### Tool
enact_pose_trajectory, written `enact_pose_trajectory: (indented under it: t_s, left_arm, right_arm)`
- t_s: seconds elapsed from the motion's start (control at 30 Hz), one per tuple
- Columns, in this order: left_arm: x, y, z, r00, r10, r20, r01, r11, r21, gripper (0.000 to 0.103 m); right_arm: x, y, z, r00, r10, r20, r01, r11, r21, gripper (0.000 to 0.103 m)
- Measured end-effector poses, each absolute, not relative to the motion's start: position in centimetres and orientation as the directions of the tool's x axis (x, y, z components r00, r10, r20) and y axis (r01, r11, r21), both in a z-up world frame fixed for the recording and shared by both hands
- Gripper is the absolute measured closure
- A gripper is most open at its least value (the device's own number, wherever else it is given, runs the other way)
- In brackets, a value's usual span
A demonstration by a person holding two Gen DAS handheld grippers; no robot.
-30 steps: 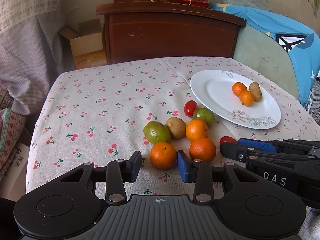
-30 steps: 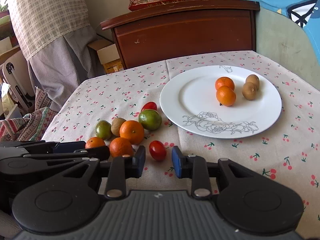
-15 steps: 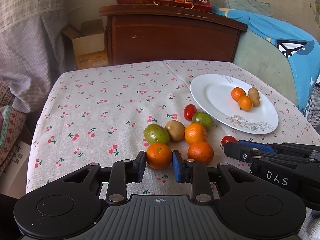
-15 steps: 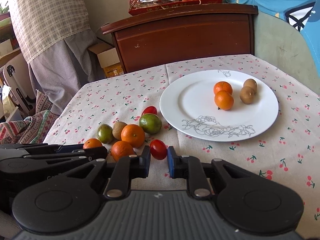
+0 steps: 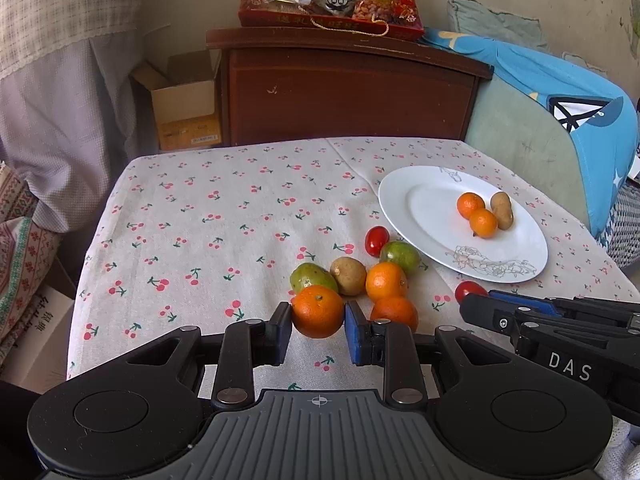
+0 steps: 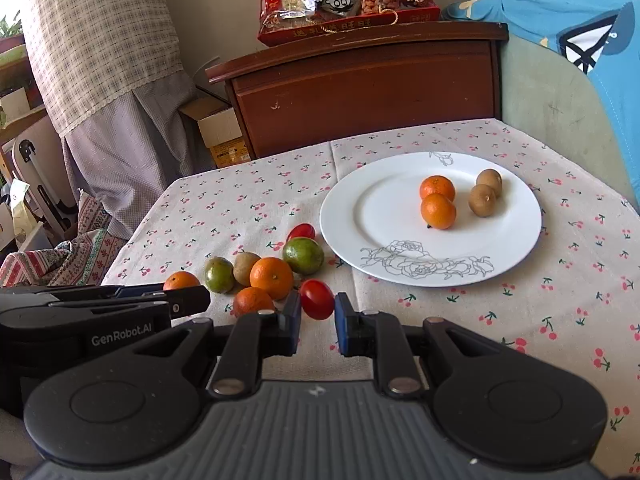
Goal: Organize fruits
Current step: 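Grasp a red cherry tomato with the right gripper while the left gripper lifts its mandarin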
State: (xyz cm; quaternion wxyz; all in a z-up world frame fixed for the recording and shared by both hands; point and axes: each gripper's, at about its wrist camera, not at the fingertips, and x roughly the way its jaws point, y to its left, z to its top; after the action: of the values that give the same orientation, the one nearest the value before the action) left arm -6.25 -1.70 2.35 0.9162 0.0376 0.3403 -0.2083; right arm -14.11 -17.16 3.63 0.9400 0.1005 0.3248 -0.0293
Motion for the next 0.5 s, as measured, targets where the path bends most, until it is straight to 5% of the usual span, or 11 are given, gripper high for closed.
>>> enact_pose_trajectory:
  t_s: [0.5]
  left_arm:
    - [-6.0,-3.2,4.6,0.682,-0.439,-0.585,0.449,0.883,-0.138,0.077]
  right_arm:
    - [-15.3,-21.8,6.1,0.832,-0.139,-0.537,0.299,0.928,0.222,0.085]
